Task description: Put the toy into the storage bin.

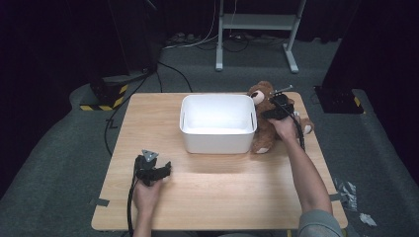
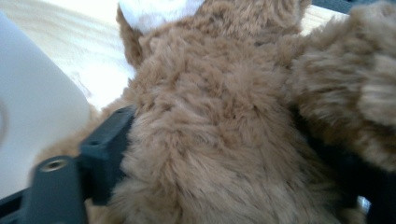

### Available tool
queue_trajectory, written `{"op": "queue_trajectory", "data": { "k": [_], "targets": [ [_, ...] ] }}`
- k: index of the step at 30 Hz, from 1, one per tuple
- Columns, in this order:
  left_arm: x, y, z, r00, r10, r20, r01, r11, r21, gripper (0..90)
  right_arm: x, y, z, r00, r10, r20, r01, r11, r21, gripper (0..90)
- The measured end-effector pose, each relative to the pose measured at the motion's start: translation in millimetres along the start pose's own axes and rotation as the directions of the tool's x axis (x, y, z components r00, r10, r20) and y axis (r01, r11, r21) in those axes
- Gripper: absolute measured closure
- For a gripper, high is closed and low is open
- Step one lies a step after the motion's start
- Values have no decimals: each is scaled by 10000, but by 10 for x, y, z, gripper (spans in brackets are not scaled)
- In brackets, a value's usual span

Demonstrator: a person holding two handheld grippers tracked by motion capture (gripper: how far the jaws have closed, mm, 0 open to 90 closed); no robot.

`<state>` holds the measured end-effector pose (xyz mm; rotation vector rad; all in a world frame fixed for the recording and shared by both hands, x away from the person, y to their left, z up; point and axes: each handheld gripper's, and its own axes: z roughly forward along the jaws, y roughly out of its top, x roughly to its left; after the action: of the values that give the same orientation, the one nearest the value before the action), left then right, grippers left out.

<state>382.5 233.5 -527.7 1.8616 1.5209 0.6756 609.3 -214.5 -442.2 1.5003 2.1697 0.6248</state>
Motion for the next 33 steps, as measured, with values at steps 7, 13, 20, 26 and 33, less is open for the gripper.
{"op": "queue_trajectory", "data": {
  "k": [7, 13, 20, 26, 33],
  "targets": [
    [0, 0, 0, 10000, -3, 0, 3, 10000, 2, 248, 23, -8, -37, 9983, -576, -70, 578, 9978, 324, 541],
    [0, 0, -1, 10000, -6, 1, 6, 10000, 1, 248, -56, -36, -148, 9963, -758, -409, 763, 9970, 118, 691],
    [4, 0, -3, 10000, 33, -5, -33, 10000, 30, 248, -152, -171, -297, 9929, -765, -914, 729, 9965, -421, 780],
    [3, 1, -2, 10000, 29, -2, -29, 10000, 27, 248, -256, -314, -427, 9902, -570, -1277, 457, 9949, -894, 802],
    [4, 1, -2, 10000, 33, -3, -33, 10000, 27, 248, -394, -475, -650, 9856, -339, -1657, 47, 9849, -1730, 803]
  ]
}}
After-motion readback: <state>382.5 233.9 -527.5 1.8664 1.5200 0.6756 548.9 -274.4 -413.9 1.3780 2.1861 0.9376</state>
